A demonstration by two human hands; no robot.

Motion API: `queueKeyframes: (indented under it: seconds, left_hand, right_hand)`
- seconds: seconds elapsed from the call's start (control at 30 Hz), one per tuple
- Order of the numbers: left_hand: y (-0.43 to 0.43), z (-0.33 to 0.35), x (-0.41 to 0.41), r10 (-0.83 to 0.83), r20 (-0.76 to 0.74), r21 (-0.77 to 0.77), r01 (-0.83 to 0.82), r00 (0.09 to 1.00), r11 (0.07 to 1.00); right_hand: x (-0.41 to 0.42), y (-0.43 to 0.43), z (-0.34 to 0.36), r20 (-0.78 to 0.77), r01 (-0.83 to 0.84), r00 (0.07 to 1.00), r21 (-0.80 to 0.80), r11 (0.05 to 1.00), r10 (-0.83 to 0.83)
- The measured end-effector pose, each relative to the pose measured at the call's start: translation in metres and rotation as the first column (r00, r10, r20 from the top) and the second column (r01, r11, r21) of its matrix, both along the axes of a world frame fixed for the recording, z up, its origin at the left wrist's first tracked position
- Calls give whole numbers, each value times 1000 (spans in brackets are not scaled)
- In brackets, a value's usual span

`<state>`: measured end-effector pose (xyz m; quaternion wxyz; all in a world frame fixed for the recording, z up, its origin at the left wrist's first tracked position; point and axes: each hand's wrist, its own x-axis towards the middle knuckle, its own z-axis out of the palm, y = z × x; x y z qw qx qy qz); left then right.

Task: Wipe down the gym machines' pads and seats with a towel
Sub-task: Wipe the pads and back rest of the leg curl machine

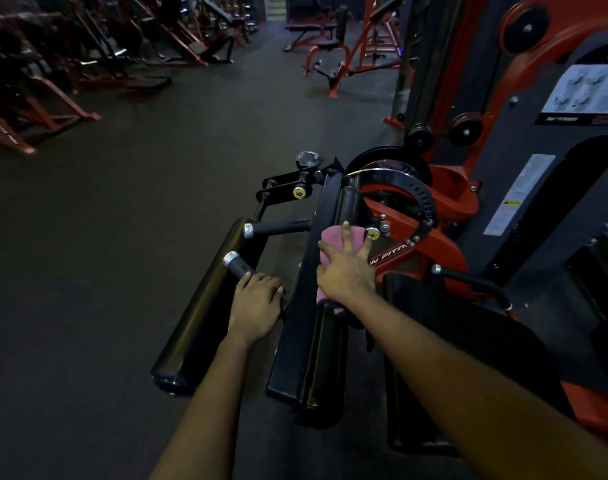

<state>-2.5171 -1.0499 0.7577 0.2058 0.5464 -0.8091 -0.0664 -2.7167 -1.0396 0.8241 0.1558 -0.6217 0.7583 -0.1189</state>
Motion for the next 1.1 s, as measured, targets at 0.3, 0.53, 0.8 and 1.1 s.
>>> queueKeyframes:
  seconds: [0.3, 0.53, 0.8, 1.1]
  left_hand:
    - [-40, 21, -28, 164, -1, -21, -164, 986, 986]
    - [-50, 20, -30, 151, 68, -138, -141, 986, 980]
    - [-48, 27, -36, 188, 172, -83, -176, 967, 981]
    - [-52, 25, -38, 205, 238, -58, -196, 949, 979]
  right_hand:
    - [-4, 37, -17, 116, -47, 992, -100, 994, 58]
    - [-30, -43, -17, 91, -15, 996, -107, 994, 25]
    - [-65, -131, 0, 110, -4, 994, -34, 999, 7]
    - [-42, -67, -24, 82, -18, 996, -129, 992, 28]
